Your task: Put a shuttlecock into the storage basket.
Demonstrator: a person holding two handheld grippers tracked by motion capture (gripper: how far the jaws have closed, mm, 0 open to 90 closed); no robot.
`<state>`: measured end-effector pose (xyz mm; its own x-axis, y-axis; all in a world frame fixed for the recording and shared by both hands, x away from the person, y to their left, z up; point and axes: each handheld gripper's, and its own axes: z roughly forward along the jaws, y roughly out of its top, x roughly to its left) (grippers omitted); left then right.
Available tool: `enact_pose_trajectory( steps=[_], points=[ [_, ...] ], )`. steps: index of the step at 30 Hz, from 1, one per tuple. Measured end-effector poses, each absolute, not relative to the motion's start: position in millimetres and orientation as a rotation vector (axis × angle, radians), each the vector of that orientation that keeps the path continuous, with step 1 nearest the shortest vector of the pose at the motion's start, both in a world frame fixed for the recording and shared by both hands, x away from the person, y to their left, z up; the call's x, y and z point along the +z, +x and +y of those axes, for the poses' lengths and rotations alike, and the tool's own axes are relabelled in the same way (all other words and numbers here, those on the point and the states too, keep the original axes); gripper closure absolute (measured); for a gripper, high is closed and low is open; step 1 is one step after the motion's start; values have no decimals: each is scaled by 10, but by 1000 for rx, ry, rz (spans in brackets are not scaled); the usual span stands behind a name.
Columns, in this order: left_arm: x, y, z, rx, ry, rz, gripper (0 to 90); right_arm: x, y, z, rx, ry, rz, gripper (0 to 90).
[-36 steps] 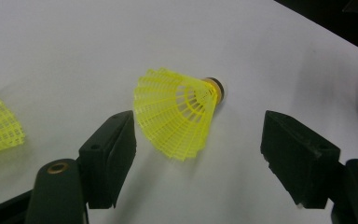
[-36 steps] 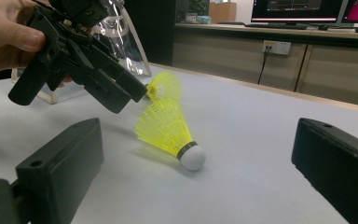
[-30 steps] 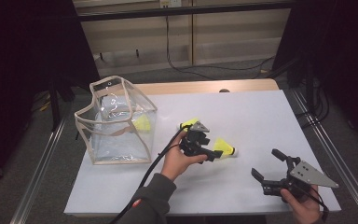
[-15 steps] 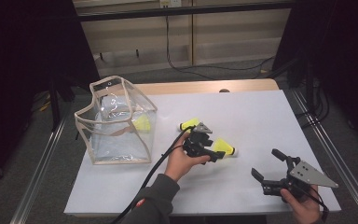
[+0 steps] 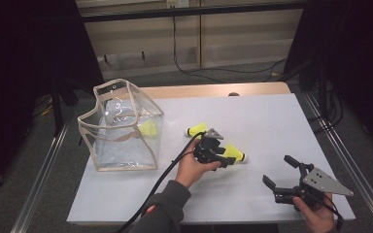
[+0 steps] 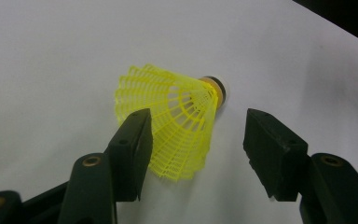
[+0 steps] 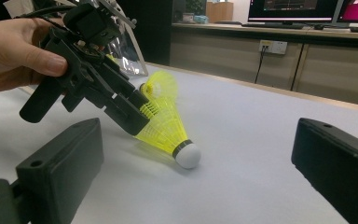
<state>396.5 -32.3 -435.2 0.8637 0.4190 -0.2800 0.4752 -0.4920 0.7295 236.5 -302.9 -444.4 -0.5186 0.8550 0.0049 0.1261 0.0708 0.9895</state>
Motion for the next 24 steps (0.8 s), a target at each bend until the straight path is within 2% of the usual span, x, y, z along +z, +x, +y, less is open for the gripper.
enact_pose_trajectory(
  steps=[24],
  points=[
    [-4443,4000,-438,-115,2121,663,535,-4443,2365,-3038,1501,977,1730,20]
  ],
)
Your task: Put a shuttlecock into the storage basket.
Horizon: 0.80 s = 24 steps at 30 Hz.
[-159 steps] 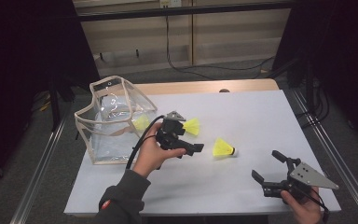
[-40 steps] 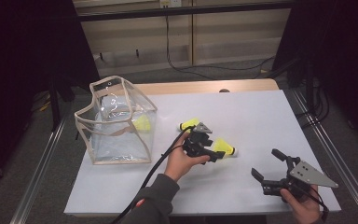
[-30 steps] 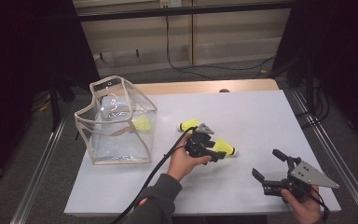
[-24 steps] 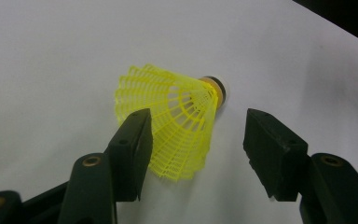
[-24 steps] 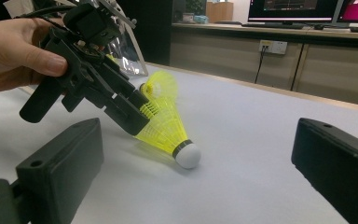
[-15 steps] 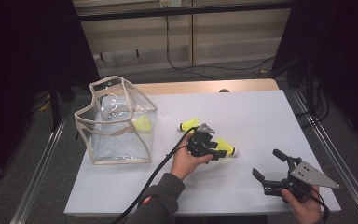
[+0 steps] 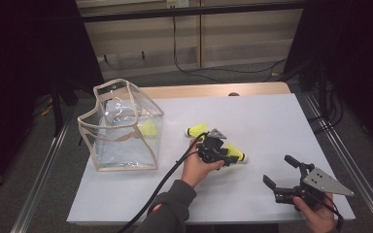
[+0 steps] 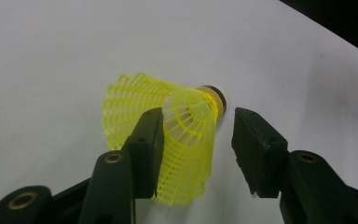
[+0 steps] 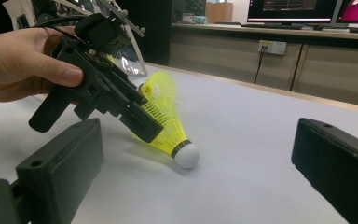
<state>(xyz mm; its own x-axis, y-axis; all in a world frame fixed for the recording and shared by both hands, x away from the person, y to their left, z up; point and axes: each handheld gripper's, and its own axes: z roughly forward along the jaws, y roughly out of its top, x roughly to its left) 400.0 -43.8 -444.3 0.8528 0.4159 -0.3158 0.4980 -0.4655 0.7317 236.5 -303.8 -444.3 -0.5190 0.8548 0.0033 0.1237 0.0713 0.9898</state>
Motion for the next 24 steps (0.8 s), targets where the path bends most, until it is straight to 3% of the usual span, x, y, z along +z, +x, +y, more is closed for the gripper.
enact_pose_trajectory(
  steps=[15,21,24],
  points=[
    [-4491,3985,-516,-139,2114,663,709,-4442,2360,-3041,1502,979,1729,20],
    [-4522,3977,-534,-191,2110,680,829,-4443,2360,-3043,1501,979,1728,20],
    [-4510,3970,-530,-218,2104,691,847,-4443,2358,-3046,1501,979,1728,20]
  ],
)
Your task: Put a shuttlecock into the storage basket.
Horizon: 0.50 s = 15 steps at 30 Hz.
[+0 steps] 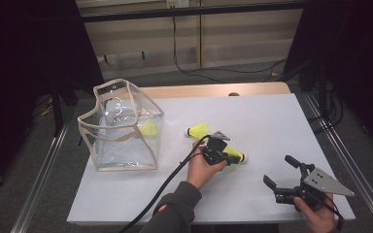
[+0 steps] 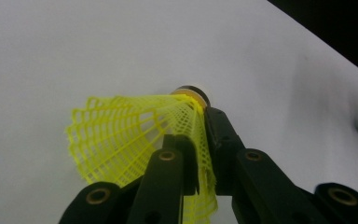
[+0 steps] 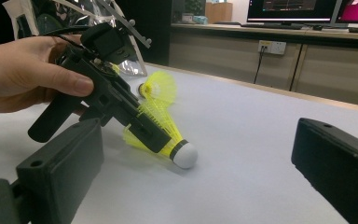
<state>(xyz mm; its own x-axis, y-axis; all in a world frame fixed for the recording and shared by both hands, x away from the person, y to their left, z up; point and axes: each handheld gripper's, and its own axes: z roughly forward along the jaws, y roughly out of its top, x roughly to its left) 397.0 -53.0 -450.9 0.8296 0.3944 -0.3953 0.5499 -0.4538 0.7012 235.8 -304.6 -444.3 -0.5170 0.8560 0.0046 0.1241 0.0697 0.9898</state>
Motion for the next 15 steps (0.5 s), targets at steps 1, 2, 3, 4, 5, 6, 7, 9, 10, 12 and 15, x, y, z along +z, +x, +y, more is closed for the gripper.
enact_pose_trajectory(
  steps=[1,2,3,4,5,6,7,9,10,12,15],
  points=[
    [-4503,3965,-529,-222,2102,687,847,-4443,2358,-3046,1501,979,1728,20],
    [-4493,3962,-524,-226,2107,685,848,-4443,2358,-3047,1500,979,1728,20],
    [-4486,3958,-520,-230,2110,686,848,-4443,2358,-3048,1500,978,1727,20],
    [-4480,3957,-515,-229,2111,686,848,-4443,2357,-3048,1501,979,1726,20],
    [-4468,3956,-508,-226,2108,687,848,-4442,2357,-3049,1500,977,1726,20],
    [-4455,3957,-500,-231,2102,681,848,-4442,2357,-3049,1500,977,1726,20],
    [-4442,3956,-494,-235,2097,682,848,-4441,2356,-3047,1499,977,1726,20],
    [-4418,3956,-480,-241,2092,681,848,-4441,2356,-3046,1499,976,1726,20],
    [-4401,3955,-470,-243,2093,684,848,-4441,2356,-3046,1499,976,1726,20],
    [-4376,3954,-449,-245,2097,690,848,-4441,2356,-3048,1500,975,1726,20],
    [-4342,3951,-421,-241,2102,687,848,-4441,2354,-3051,1500,978,1725,20]
  ],
)
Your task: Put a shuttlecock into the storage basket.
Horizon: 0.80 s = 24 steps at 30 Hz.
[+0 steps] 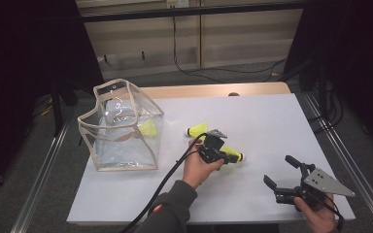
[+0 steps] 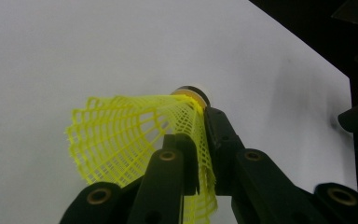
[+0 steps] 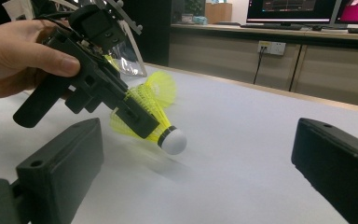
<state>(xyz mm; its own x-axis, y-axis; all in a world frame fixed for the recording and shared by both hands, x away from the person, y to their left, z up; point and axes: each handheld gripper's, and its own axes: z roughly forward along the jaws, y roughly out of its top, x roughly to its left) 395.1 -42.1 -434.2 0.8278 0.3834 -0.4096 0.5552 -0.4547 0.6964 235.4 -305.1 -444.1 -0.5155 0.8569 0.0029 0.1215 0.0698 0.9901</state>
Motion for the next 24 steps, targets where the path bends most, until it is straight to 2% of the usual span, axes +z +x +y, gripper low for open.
enact_pose_trajectory(
  steps=[24],
  points=[
    [-4094,3958,-180,-237,2110,687,850,-4441,2359,-3039,1496,972,1729,20]
  ],
)
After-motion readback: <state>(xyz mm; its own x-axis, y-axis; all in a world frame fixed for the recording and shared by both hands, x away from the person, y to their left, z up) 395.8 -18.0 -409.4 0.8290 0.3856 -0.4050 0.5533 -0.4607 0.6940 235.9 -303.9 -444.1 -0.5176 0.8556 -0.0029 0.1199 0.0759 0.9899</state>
